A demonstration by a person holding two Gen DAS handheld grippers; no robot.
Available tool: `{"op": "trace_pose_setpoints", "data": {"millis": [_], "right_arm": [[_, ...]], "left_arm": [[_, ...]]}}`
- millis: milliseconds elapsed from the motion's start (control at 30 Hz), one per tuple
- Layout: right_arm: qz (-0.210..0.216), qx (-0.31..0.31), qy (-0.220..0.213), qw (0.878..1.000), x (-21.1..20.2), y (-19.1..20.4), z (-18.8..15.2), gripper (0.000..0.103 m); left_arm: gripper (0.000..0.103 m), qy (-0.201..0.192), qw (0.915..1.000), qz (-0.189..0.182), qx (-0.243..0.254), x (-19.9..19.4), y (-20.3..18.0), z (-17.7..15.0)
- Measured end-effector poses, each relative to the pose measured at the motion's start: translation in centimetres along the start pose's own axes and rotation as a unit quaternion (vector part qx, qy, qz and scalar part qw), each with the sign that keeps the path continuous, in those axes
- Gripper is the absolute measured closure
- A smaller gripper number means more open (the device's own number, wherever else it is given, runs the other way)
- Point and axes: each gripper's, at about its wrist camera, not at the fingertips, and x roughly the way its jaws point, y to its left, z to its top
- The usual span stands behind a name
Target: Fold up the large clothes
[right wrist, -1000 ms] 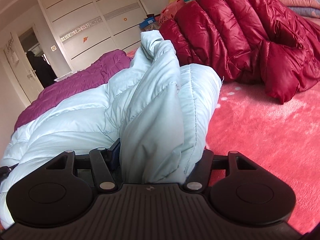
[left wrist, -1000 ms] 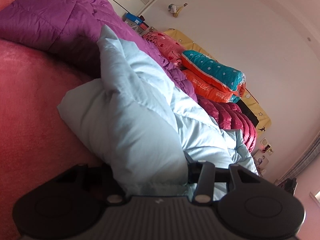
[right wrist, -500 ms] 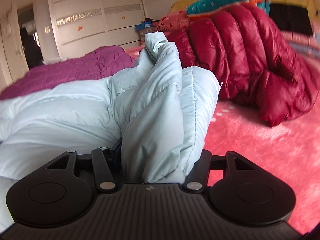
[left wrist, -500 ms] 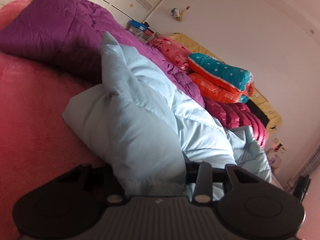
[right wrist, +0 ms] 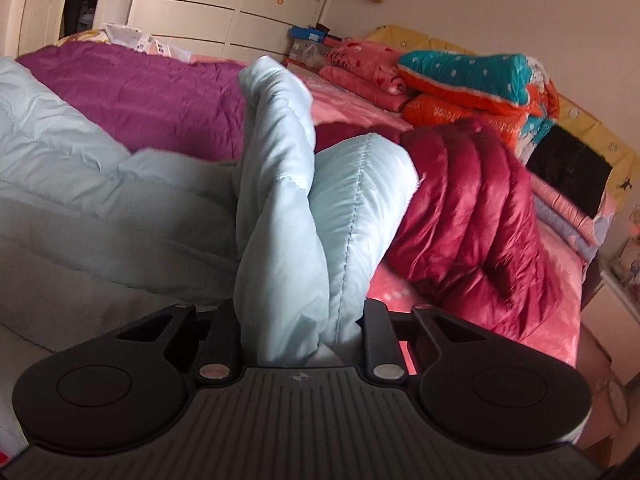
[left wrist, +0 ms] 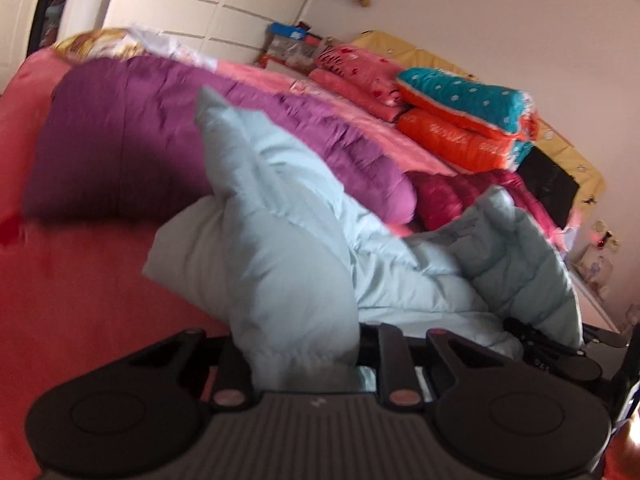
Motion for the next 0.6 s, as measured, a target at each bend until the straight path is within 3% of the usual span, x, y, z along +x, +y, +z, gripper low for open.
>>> {"op": "trace_pose_setpoints", "data": {"millis": [100, 300, 467, 600], "right_arm": [[-0.008, -0.007, -0.024, 1.0, -1.5, -0.2, 2.5, 0.08], [0.006, 0.011, -0.091, 0.996, -1.6, -0.2, 9.9, 0.08], [0.064, 0.043, -0.15, 0.986, 2.5, 0.1, 17.1, 0.08], [0.098, 0.057, -0.171, 0.979, 7.7, 0.9, 22.0, 0.079]], "left_arm": [[0.084, -0.011, 0.9999, -0.009, 0.005, -2.0, -0.5, 2.8], [0.083, -0.073, 0.9972, -0.015, -0.009, -5.7, 0.5, 9.1], [0.083, -0.125, 0.9916, 0.013, -0.03, -6.2, 3.6, 13.8], [0.081, -0.146, 0.9878, 0.037, -0.039, -3.6, 6.6, 16.4]]}}
